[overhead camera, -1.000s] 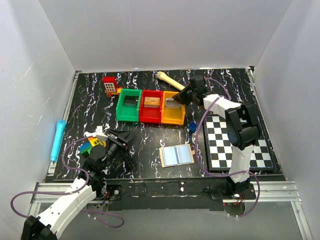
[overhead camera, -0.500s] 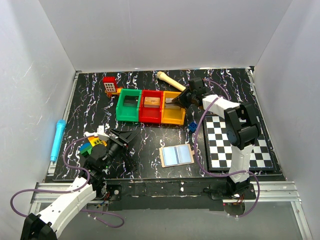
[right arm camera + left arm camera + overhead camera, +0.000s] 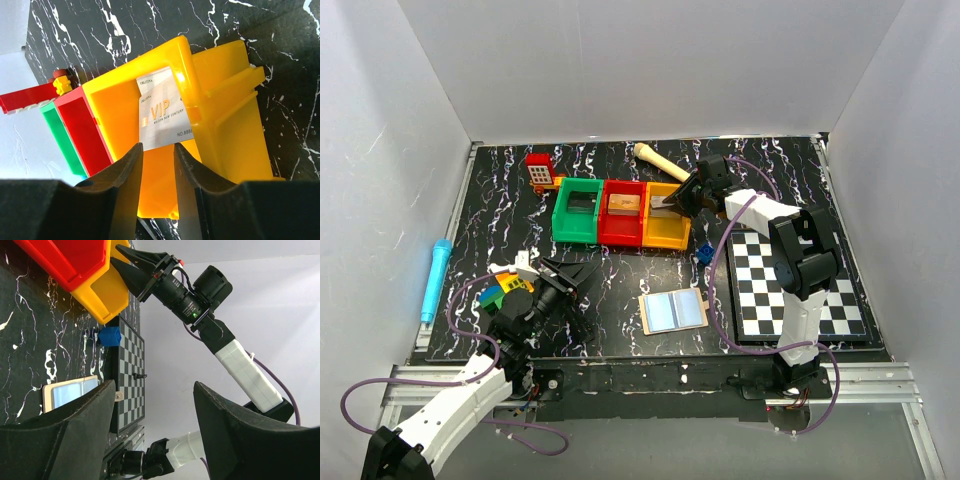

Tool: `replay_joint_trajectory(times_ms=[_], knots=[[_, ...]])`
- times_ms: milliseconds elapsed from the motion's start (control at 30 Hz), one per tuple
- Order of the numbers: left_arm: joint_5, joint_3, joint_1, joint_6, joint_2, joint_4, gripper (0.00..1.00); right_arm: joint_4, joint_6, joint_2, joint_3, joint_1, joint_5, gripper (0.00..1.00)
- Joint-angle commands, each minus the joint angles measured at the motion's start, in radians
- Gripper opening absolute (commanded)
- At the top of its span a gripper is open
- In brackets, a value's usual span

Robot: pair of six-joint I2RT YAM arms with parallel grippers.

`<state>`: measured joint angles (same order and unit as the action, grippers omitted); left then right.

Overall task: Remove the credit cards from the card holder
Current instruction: Place the credit card in the storage box.

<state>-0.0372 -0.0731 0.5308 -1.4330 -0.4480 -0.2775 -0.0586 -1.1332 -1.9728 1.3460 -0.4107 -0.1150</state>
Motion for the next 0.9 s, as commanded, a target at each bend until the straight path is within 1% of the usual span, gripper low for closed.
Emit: replay_joint_trajectory(times_ms=[0, 500, 567, 667, 767, 833, 867], knots=[[-0.01, 0.001, -0.008, -0.001, -0.006, -0.019, 0.63, -0.081, 0.03, 0.035, -0.007, 0.004, 0.026, 0.41], [-0.016, 0.006, -0.008, -0.007, -0.014, -0.028, 0.63, -0.087, 0.056, 0.046, -0.016, 0.001, 0.018, 0.41], [-0.018, 0.006, -0.008, -0.007, -0.017, -0.029, 0.63, -0.101, 0.084, 0.049, -0.002, -0.003, 0.026, 0.42], [-0.02, 0.007, -0.008, -0.009, -0.017, -0.029, 0.63, -0.191, 0.192, 0.054, 0.07, -0.03, 0.083, 0.41], [-0.018, 0.009, -0.008, -0.01, -0.017, -0.029, 0.63, -0.247, 0.285, 0.064, 0.111, -0.049, 0.144, 0.36], [-0.023, 0.009, -0.008, -0.01, -0.02, -0.031, 0.63, -0.285, 0.349, 0.072, 0.13, -0.057, 0.178, 0.29], [-0.024, 0.009, -0.008, -0.012, -0.02, -0.031, 0.63, -0.3, 0.38, 0.072, 0.136, -0.06, 0.189, 0.23]])
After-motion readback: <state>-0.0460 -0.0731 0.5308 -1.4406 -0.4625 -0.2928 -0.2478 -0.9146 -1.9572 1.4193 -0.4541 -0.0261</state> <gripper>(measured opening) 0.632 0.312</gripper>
